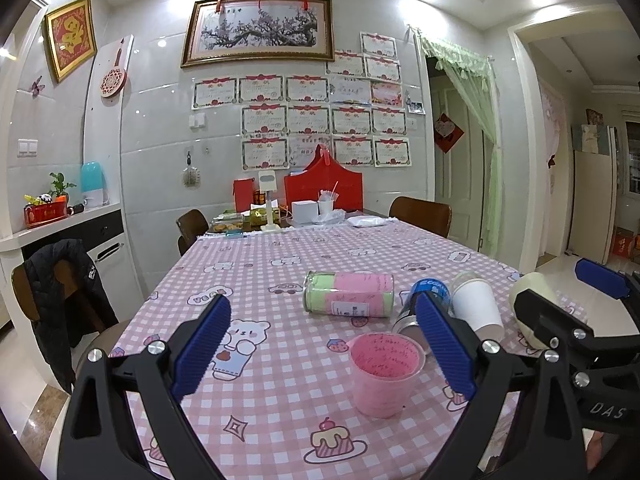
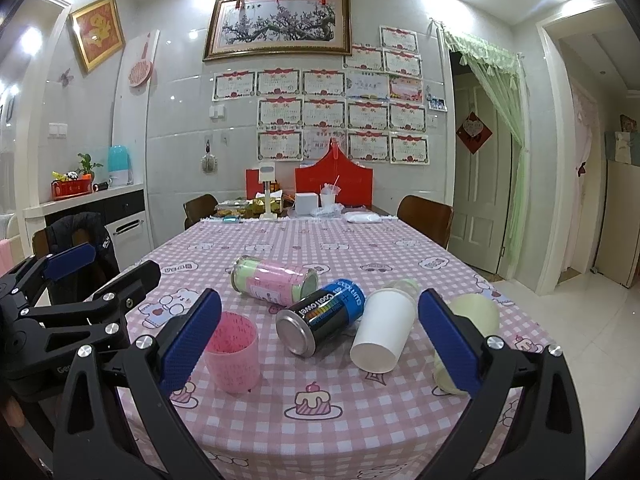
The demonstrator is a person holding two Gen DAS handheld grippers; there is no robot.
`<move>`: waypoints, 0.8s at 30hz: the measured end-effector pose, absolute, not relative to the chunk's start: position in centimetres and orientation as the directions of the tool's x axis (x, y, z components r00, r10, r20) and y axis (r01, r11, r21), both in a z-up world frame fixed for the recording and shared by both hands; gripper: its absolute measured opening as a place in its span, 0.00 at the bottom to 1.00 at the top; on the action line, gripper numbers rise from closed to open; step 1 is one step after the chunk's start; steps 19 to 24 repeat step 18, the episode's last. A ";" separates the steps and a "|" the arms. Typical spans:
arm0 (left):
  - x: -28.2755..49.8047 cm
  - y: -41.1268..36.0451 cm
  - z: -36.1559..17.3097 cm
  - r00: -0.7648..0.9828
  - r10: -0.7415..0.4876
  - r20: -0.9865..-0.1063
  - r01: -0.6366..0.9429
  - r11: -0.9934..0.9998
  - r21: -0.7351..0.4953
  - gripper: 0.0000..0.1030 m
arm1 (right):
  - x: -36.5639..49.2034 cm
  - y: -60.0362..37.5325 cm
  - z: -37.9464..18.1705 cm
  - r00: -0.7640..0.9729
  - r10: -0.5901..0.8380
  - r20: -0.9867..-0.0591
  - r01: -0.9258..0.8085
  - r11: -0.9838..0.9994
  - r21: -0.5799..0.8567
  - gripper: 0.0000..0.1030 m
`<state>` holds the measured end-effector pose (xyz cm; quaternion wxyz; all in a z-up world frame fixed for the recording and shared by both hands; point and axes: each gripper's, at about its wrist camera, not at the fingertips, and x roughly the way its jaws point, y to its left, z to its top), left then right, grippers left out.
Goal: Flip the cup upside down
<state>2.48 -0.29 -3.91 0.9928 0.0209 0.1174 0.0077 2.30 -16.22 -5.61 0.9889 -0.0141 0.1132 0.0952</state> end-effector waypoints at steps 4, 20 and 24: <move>3.1 0.0 -4.2 0.970 0.023 -0.242 -0.014 0.999 0.040 0.90 | 2.8 -16.0 -5.8 0.953 0.188 -0.238 -0.194 0.981 -0.006 0.92; 5.1 0.6 -6.3 0.951 0.036 -0.306 -0.024 0.999 0.042 0.90 | 4.9 -15.2 -7.0 0.942 0.176 -0.286 -0.188 0.982 -0.014 0.92; 5.1 0.6 -6.3 0.951 0.036 -0.306 -0.024 0.999 0.042 0.90 | 4.9 -15.2 -7.0 0.942 0.176 -0.286 -0.188 0.982 -0.014 0.92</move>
